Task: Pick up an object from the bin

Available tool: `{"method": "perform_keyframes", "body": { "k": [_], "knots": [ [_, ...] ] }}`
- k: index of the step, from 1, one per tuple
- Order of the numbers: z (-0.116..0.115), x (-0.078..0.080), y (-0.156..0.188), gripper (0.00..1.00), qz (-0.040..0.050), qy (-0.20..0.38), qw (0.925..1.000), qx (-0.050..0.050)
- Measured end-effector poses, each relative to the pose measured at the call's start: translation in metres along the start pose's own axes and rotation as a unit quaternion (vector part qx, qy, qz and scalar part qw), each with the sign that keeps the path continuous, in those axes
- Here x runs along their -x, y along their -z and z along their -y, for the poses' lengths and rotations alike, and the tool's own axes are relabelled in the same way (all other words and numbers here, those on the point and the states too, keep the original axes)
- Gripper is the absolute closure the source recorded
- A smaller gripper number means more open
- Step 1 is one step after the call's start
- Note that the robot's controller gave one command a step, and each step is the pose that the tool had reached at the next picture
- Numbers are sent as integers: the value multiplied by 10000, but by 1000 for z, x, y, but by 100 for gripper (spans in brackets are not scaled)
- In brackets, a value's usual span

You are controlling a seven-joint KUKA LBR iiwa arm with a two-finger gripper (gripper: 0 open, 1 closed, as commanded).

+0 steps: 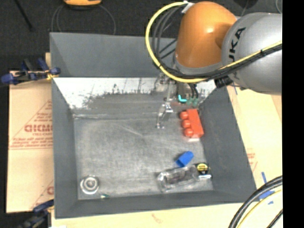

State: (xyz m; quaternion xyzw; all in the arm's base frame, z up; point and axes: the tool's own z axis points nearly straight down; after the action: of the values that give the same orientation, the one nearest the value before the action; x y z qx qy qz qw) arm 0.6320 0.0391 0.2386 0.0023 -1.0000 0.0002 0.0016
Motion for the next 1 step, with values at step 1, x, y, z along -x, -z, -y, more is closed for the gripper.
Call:
{"method": "perform_keyframes", "body": {
  "k": [1],
  "knots": [
    [59, -47, -132, 0, -4, 1056, 9944, -5]
  ]
}}
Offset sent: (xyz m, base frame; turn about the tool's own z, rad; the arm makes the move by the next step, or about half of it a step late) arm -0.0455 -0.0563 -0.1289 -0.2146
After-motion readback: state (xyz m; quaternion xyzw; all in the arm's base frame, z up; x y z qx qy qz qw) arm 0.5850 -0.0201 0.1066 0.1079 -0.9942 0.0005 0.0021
